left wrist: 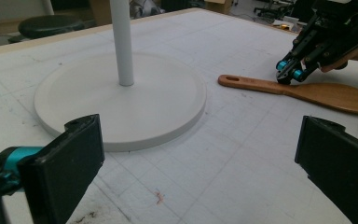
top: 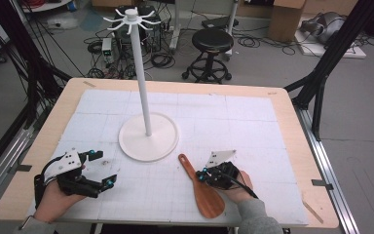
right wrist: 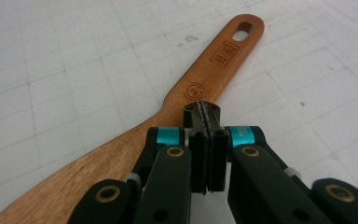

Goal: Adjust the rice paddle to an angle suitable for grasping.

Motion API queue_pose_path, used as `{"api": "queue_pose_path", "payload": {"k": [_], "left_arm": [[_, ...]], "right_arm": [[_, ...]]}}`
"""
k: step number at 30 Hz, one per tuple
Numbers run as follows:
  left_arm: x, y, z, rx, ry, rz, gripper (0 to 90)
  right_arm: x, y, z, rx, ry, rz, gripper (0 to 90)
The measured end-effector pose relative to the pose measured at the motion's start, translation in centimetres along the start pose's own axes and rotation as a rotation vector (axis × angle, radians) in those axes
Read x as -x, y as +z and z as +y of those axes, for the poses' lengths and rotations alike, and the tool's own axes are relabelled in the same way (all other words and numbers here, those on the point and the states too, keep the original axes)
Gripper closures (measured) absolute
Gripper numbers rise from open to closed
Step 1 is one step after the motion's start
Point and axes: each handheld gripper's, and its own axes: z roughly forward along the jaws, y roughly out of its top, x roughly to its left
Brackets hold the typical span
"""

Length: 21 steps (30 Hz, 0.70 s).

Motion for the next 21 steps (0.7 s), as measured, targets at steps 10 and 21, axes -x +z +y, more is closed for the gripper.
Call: {"api": "queue_pose_path", "payload": {"k": [10,21], "left_arm": [[-0.1,0.0,0.0,0.002,-0.002,0.003,1.8],[-0.1,-0.1,0.0,0.003,-0.006,0.001,1.8]], "right_arm": [[-0.6,0.9,0.9,0.001,-0.061,0.032,90.0],[-1.8,2.7,2.7,-0.009,-0.12,0.104,90.0]]}}
